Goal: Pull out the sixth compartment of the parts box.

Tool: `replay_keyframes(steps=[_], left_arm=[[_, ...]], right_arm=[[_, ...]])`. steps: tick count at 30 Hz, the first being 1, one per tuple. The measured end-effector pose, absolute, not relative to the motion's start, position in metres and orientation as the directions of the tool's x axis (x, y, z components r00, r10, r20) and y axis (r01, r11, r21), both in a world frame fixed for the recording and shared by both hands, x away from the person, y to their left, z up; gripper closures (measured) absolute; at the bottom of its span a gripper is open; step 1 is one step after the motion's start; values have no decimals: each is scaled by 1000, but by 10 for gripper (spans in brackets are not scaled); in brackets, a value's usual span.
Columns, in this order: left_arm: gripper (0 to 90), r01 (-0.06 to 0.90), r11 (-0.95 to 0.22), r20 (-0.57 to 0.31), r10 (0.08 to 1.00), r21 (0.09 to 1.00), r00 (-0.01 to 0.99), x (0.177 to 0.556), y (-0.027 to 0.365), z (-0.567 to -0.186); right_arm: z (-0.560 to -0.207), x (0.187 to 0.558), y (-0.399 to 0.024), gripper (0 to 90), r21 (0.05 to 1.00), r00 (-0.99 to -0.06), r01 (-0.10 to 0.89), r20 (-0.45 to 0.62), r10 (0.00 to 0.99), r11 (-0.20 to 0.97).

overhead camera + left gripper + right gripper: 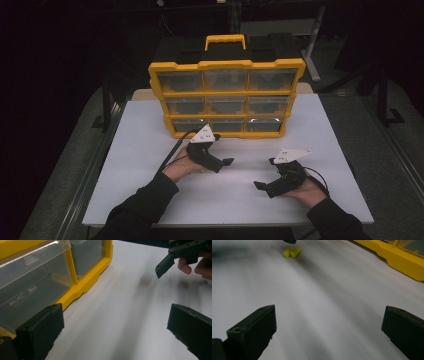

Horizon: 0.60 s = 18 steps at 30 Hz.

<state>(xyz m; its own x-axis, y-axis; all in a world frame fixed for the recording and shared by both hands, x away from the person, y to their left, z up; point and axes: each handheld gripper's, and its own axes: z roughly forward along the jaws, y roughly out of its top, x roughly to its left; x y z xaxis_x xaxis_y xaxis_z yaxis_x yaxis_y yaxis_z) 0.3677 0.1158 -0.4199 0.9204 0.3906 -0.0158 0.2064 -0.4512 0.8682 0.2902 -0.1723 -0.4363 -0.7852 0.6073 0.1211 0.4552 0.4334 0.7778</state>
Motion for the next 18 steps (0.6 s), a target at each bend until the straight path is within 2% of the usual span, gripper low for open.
replay_keyframes(steps=[11,18], left_arm=[[1,172,-447,20,393,878,919,368,119,-418],[1,131,-475,73,387,870,919,367,118,-418]], right_arm=[[-437,290,-172,0,780,-788,451,121,604,433],[-436,290,-173,0,782,-787,451,122,605,430]])
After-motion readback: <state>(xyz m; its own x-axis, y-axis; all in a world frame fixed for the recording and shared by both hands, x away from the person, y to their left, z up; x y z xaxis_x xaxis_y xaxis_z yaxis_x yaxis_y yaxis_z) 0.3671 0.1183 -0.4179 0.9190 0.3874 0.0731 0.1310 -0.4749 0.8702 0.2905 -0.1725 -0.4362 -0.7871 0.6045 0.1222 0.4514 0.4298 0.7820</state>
